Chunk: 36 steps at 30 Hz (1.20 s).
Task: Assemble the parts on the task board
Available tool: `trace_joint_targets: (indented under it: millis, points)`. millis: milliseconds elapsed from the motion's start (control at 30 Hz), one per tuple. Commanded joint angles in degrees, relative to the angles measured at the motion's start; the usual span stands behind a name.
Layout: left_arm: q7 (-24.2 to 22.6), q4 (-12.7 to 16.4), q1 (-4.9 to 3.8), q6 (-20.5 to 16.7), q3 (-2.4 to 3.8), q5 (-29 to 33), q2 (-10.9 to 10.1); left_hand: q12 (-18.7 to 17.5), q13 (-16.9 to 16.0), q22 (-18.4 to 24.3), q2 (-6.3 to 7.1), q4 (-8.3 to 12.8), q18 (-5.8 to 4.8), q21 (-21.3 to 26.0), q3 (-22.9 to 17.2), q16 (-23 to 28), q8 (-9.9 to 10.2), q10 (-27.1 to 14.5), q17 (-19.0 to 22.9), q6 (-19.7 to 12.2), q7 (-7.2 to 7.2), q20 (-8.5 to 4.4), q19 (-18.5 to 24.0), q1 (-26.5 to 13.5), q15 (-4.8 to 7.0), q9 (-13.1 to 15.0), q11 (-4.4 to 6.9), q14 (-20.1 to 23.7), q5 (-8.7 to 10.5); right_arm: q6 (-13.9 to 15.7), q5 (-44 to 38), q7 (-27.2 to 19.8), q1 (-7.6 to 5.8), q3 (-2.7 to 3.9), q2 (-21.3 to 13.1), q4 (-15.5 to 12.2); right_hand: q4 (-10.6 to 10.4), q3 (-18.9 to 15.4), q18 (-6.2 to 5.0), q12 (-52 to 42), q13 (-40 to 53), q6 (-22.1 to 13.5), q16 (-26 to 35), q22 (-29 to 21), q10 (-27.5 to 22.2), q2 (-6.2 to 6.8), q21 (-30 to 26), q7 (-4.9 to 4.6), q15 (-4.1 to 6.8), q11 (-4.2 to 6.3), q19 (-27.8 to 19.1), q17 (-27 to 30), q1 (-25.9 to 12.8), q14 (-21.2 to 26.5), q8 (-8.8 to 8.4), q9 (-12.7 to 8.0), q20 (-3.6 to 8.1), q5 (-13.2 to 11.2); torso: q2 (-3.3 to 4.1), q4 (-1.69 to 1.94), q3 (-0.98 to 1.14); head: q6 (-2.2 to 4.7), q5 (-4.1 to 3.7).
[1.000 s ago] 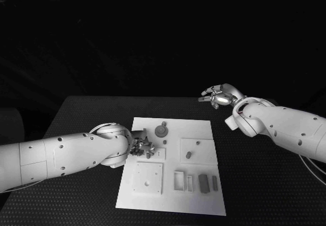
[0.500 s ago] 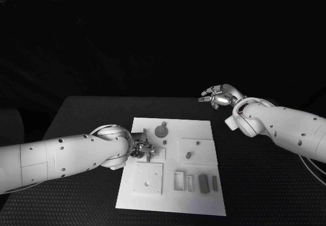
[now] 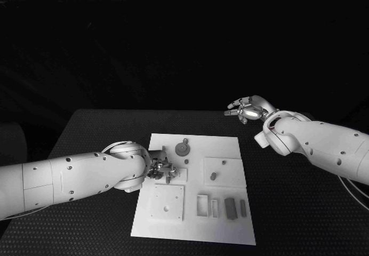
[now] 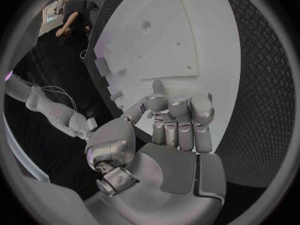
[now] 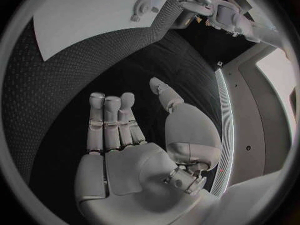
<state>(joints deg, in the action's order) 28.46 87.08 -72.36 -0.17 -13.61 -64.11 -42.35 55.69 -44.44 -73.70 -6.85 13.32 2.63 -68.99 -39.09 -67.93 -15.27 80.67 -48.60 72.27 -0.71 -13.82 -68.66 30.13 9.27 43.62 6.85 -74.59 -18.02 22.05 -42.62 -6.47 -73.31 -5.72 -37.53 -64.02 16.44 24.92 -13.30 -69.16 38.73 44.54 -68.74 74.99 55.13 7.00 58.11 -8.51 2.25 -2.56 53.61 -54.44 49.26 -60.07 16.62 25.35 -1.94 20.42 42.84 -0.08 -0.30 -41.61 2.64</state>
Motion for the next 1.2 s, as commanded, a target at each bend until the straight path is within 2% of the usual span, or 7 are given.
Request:
trace_joint_targets:
  millis: [33, 267, 700, 1200]
  points:
    - [-0.5, -0.3, 0.15, -0.4, -0.13, 0.4, 0.0, 0.3, 0.1, 0.1, -2.96, 0.2, 6.14, -0.2, 0.2, 0.0, -0.2, -0.2, -0.1, -0.3, 0.21, 0.03, 0.3, 2.2, -0.07, -0.1, 0.03, 0.0, -0.21, -0.7, 0.1, -0.3, 0.00, 0.03, 0.0, -0.1, 0.0, -0.2, -1.70, -0.2, -0.1, 2.2, -0.3, 0.8, -8.8, 0.02, -0.2, -1.65, 0.03, -1.29, 0.0, 0.1, -0.5, 0.4, 0.36, -0.1, -0.11, 0.2, 0.01, -0.03, 0.00, 0.04, -0.04]
    - [-0.8, -0.7, 0.15, -0.3, -0.13, 0.6, 0.2, 0.3, 0.3, 0.2, -2.88, -0.1, 6.20, -0.1, 0.5, 0.1, -0.2, -0.3, 0.0, -0.6, 0.27, 0.03, 0.5, 1.9, 0.04, -0.2, -0.05, 0.0, 1.70, -0.7, 0.2, -0.3, 0.00, 0.03, 0.0, -0.2, 0.0, -0.2, -1.70, -0.3, -0.1, 2.2, -0.3, 0.8, -8.8, 0.01, -0.2, -1.65, 0.02, -1.29, 0.0, 0.1, -0.5, 0.4, 0.38, -0.1, -0.11, 0.2, 0.00, -0.02, 0.02, 0.08, -0.13]
    - [-0.7, -1.7, 0.41, 0.1, -0.13, 0.5, 0.7, 0.3, 0.5, 0.2, -3.22, 0.0, 6.25, -0.2, 0.1, 0.1, -0.2, -0.3, 0.0, -0.6, 0.27, 0.01, 0.5, 2.4, 0.02, -0.2, -0.03, 0.0, 1.18, -0.6, 0.2, -0.3, 0.00, 0.02, 0.0, -0.2, 0.0, -0.2, -1.70, -0.3, -0.2, 2.2, -0.3, 0.8, -8.8, 0.00, -0.2, -1.66, 0.02, -1.29, 0.0, 0.1, -0.7, 0.4, 0.40, -0.1, -0.12, 0.3, 0.02, -0.06, 0.02, -0.05, -0.10]
    - [-1.0, -1.5, 0.55, 0.8, -0.12, 0.5, 0.6, 0.3, 0.5, 0.2, -3.19, 0.2, 6.26, -0.2, 0.0, 0.1, -0.3, -0.3, 0.0, -0.7, 0.27, 0.01, 0.5, 2.6, 0.02, -0.2, -0.03, 0.1, 1.07, -0.7, 0.2, -0.3, 0.00, 0.02, -0.1, -0.2, 0.0, -0.3, -1.70, -0.3, -0.2, 2.2, -0.4, 0.8, -8.8, 0.00, -0.2, -1.66, 0.02, -1.29, 0.0, 0.2, -0.8, 0.4, 0.41, -0.2, -0.13, 0.3, -0.02, -0.05, 0.03, -0.12, -0.25]
